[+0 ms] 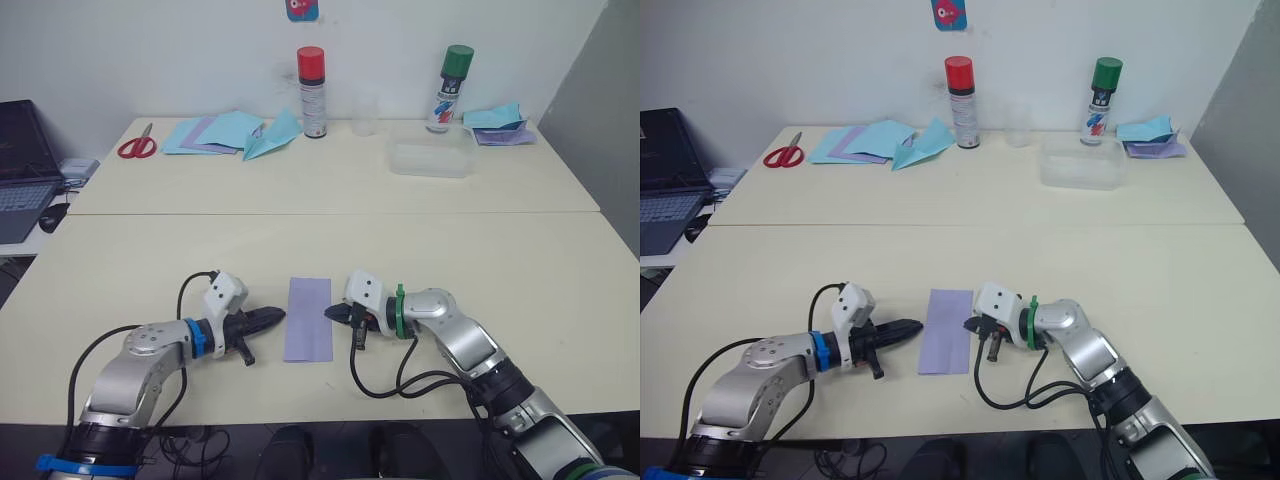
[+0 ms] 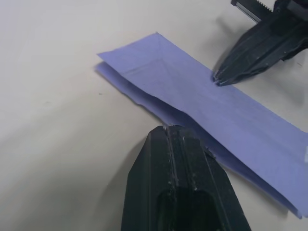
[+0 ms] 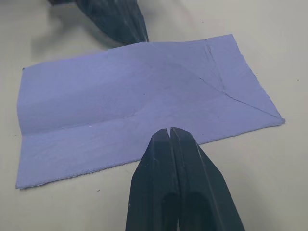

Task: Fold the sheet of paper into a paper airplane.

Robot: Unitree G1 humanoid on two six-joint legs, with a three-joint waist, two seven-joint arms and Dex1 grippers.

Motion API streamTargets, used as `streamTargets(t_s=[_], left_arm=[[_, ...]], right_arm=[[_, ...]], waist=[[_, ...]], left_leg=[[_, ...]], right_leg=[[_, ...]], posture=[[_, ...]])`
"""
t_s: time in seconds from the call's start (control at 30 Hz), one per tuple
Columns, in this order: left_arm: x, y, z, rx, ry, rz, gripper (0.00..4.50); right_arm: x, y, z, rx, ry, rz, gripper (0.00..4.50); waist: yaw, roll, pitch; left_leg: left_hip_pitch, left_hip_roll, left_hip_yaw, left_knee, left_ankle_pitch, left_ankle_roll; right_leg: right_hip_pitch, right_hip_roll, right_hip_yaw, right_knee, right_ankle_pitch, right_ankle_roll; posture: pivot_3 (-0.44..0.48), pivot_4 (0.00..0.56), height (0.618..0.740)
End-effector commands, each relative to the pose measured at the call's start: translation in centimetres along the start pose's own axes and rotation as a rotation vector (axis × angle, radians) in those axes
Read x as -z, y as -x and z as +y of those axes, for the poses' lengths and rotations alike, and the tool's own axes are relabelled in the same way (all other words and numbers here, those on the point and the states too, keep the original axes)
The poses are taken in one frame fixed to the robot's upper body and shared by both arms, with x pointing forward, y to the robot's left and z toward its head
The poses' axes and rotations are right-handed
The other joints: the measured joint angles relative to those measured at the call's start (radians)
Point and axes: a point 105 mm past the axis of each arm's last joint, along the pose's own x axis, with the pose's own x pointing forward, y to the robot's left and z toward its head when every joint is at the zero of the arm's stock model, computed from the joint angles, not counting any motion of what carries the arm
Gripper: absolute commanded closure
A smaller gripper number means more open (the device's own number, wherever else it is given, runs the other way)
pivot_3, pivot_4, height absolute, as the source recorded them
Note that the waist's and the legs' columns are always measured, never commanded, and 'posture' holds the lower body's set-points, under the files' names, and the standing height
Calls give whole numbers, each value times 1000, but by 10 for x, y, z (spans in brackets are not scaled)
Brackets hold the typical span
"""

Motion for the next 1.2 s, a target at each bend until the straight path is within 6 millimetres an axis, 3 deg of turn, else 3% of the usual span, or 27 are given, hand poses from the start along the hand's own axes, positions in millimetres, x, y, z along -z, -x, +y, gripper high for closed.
streamTargets(t_s=[0.03,0.4,0.73,0.93,1.03,1.2], left_arm=[[-6,-6,-1,6,-39,-9,4473],[-35,-18,-13,87,-51,-94,4473],[-29,-32,-24,133,-82,-50,4473],[-29,-39,-23,131,-95,-44,4473],[-29,-39,-23,132,-96,-45,4500],[-27,-39,-23,131,-96,-39,4500]], right_arm=[[17,-3,2,-5,-23,69,4500],[16,-3,1,0,-26,68,4500],[14,-4,0,5,-33,59,4500],[0,2,-6,12,-67,18,4500],[-8,9,-9,17,-109,0,3886],[-15,25,-17,46,-215,-15,2275]], waist=[[1,0,0],[2,0,0],[3,0,0],[3,0,0],[4,0,0],[7,0,0]], left_leg=[[0,1,0,0,0,0],[0,5,1,1,0,0],[0,9,2,0,0,0],[1,9,2,1,0,0],[-1,9,2,1,0,0],[-7,8,3,1,0,0]], right_leg=[[0,1,0,0,0,0],[0,5,0,0,1,-1],[0,13,1,0,1,-3],[0,14,0,0,2,-4],[-1,14,1,0,2,-4],[-8,14,2,0,2,-5]], posture=[[0,150,740],[0,150,740],[0,150,740],[0,150,740],[0,150,740],[0,150,740]])
